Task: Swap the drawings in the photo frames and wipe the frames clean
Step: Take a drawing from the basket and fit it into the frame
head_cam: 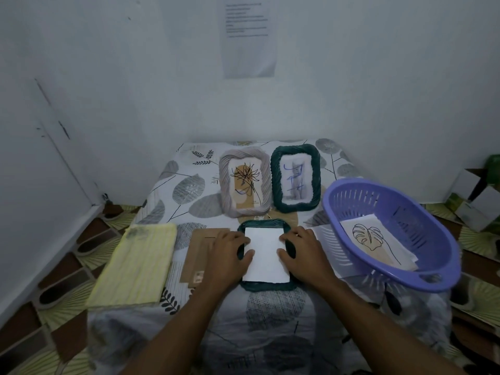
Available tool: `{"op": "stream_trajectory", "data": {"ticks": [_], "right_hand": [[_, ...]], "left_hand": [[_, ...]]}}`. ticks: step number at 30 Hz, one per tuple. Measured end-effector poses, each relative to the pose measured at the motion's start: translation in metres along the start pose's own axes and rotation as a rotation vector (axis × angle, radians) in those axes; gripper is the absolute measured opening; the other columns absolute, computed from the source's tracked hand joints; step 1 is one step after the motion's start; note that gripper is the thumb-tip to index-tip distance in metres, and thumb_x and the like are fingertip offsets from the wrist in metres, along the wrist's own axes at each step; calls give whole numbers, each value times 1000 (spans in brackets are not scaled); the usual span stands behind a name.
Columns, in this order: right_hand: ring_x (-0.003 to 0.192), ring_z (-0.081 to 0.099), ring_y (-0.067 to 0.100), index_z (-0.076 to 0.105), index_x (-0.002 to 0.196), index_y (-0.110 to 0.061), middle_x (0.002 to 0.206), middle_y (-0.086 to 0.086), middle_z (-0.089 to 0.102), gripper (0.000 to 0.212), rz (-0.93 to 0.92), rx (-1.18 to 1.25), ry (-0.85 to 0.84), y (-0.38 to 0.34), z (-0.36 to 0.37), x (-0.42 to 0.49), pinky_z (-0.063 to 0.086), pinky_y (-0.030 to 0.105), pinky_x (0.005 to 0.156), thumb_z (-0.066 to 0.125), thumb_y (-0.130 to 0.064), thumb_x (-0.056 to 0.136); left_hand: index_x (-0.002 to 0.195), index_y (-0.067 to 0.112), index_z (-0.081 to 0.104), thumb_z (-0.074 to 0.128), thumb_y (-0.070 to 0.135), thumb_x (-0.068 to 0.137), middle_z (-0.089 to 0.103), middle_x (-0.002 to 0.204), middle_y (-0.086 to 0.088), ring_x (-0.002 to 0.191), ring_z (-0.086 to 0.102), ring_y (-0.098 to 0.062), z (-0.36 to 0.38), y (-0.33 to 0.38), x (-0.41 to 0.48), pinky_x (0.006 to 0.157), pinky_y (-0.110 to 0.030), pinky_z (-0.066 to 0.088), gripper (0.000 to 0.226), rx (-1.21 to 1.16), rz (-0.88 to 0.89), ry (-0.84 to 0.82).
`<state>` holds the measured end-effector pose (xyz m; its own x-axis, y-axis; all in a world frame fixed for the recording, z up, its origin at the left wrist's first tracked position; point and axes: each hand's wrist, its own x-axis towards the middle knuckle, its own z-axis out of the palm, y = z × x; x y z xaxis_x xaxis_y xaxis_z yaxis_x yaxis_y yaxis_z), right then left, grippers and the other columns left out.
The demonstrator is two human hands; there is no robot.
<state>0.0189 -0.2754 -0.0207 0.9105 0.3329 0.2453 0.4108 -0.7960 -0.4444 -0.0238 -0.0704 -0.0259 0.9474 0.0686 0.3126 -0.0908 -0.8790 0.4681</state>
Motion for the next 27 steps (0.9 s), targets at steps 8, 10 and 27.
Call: {"op": "stream_trajectory", "data": {"ticks": [8, 10, 27], "right_hand": [[114, 46, 20, 61, 126, -16, 125, 0, 55, 39, 7, 42, 42, 5, 6, 3, 40, 36, 98, 58, -34, 91], [113, 46, 20, 61, 125, -15, 125, 1, 55, 39, 5, 52, 41, 6, 7, 3, 40, 37, 98, 58, -33, 91], [116, 44, 20, 58, 129, -16, 128, 1, 53, 41, 12, 39, 35, 7, 8, 2, 38, 36, 99, 55, -34, 93]], "left_hand": [[121, 24, 65, 51, 49, 86, 59, 127, 7, 123, 43, -17, 4, -2, -1, 100, -45, 40, 46, -4, -19, 9], [122, 24, 64, 49, 47, 84, 58, 128, 8, 125, 42, -17, 5, -3, -2, 101, -46, 39, 46, -12, -24, -5], [126, 22, 61, 59, 46, 85, 58, 130, 5, 124, 40, -16, 1, -1, -4, 103, -43, 36, 47, -27, -44, -10]]}}
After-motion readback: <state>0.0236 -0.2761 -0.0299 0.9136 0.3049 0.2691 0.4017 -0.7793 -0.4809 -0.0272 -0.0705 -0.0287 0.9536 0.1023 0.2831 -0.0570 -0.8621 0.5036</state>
